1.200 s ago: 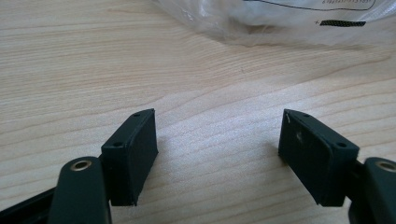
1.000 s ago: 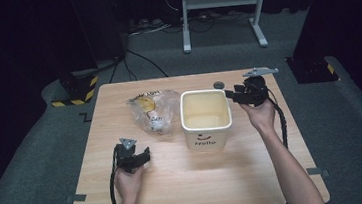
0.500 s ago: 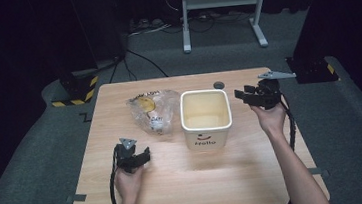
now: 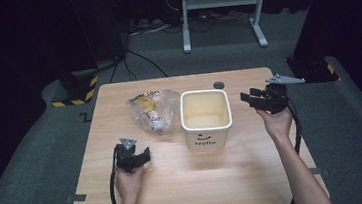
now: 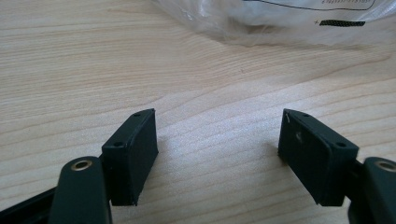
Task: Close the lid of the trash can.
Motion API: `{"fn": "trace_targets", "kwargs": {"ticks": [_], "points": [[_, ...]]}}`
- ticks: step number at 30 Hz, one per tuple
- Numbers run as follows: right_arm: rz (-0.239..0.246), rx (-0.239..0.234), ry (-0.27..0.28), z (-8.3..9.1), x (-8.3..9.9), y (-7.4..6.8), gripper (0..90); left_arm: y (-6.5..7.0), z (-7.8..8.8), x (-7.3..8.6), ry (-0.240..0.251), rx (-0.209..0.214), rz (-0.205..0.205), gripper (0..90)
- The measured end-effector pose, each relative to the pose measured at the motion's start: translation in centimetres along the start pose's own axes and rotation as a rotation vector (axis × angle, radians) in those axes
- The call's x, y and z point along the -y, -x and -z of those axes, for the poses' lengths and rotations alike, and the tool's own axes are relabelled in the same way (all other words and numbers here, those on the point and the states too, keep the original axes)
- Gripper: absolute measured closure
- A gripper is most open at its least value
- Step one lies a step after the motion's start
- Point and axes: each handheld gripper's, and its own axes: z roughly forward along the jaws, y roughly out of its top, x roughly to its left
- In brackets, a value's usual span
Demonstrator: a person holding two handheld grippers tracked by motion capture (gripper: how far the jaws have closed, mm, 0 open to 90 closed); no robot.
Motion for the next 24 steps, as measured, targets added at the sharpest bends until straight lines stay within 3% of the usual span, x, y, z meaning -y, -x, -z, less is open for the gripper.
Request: {"fn": "trace_targets", "kwargs": {"ticks": [24], "points": [[0.001, 0.007, 0.024, 1.8, 1.6, 0.0, 49.5, 0.0, 0.0, 0.0, 0.000, 0.000, 0.000, 28.3]]}}
